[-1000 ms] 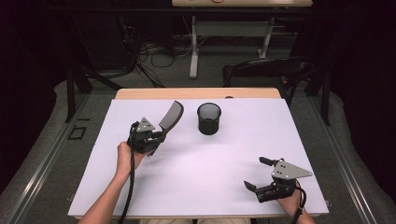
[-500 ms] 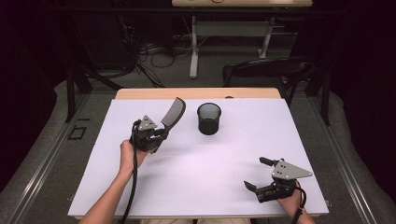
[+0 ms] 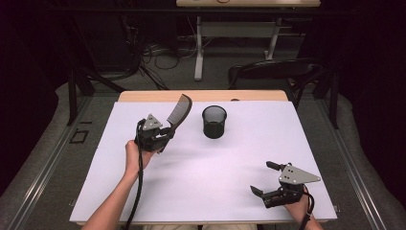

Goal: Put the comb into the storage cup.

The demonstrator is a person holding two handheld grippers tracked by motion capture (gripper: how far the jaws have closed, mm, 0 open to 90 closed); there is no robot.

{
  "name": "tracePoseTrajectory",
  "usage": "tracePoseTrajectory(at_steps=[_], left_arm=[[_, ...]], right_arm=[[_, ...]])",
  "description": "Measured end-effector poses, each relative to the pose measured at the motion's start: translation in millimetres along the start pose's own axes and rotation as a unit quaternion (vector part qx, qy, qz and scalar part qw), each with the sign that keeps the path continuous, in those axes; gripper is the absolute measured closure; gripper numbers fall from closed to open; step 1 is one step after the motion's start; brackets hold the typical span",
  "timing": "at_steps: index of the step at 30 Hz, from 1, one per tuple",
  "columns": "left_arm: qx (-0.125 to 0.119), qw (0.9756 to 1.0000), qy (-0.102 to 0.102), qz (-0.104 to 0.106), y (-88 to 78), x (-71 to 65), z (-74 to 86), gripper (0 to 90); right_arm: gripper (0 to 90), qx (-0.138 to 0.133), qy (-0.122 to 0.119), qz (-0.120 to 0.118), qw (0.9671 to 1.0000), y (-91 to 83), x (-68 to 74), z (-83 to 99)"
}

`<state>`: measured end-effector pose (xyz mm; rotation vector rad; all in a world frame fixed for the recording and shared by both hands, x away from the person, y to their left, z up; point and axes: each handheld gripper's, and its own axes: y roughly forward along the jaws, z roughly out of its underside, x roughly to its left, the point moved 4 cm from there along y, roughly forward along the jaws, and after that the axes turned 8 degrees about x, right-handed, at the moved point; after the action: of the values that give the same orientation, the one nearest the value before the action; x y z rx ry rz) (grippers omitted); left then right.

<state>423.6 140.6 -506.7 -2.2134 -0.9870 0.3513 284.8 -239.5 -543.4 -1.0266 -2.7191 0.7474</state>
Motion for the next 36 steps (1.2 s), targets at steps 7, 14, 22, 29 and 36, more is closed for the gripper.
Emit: tracePoseTrajectory(at_steps=[7,14,22,29,36], left_arm=[[-0.006,1.0,-0.002,0.001,0.8,0.9,-6.9,72.4],[-0.013,0.9999,0.0,0.001,-0.2,1.1,-14.6,72.4],[-0.02,0.9998,-0.004,0.003,1.3,1.5,-21.4,72.4],[-0.026,0.9996,-0.006,0.007,1.6,1.6,-29.4,72.5],[-0.033,0.9994,-0.008,0.01,2.1,0.9,-37.5,72.4]], right_arm=[[0.2,0.001,0.001,0.0,1.0,0.2,0.0,0.1],[0.2,0.0,0.001,0.0,1.0,0.1,-0.1,0.0],[0.2,0.001,0.001,0.001,1.0,-0.3,-0.5,0.1],[0.1,0.001,0.003,0.0,1.0,0.2,-0.4,0.3],[0.2,0.001,0.003,-0.001,1.0,0.3,-0.1,0.2]])
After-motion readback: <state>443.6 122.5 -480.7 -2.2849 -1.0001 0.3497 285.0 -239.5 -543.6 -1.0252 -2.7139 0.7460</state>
